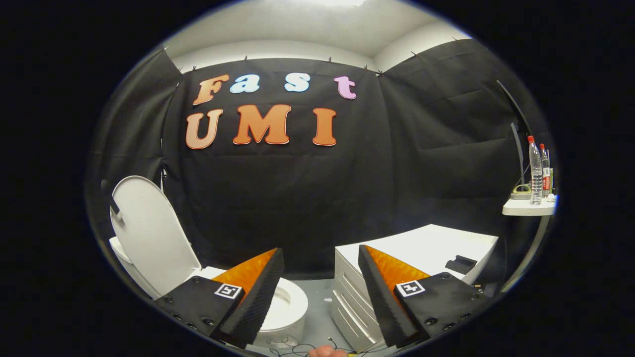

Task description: Open the toilet lid.

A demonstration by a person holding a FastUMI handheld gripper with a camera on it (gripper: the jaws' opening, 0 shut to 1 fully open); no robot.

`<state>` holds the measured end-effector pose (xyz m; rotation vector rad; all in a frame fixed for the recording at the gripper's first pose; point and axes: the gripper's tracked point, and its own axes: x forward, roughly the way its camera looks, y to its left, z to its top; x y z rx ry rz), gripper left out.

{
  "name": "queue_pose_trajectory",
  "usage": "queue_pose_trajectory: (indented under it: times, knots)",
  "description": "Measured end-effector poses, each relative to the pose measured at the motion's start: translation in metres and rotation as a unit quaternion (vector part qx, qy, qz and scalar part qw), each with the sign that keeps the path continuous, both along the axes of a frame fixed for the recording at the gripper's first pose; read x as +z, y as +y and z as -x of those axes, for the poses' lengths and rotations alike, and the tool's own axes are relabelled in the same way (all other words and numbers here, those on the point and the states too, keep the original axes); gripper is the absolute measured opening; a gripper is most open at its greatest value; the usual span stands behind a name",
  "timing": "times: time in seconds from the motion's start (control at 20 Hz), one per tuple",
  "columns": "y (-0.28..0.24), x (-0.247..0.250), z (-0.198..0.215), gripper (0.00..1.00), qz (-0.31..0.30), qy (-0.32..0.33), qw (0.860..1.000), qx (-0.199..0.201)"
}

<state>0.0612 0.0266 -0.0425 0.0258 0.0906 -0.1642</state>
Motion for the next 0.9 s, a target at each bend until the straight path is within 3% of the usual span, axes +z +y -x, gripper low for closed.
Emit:
queue_pose_trajectory:
  times: [0.2,0.6,0.9]
  knots:
    - [0.003,0.013,0.017,0.98,0.032,-0.012,0.999,0.008]
    - [-0.001,0.043,0.071,0.98,0.029,-0.034,0.999,0.002]
    - [0.017,0.034,0.067,0.98,0.005,-0.025,0.999,0.033]
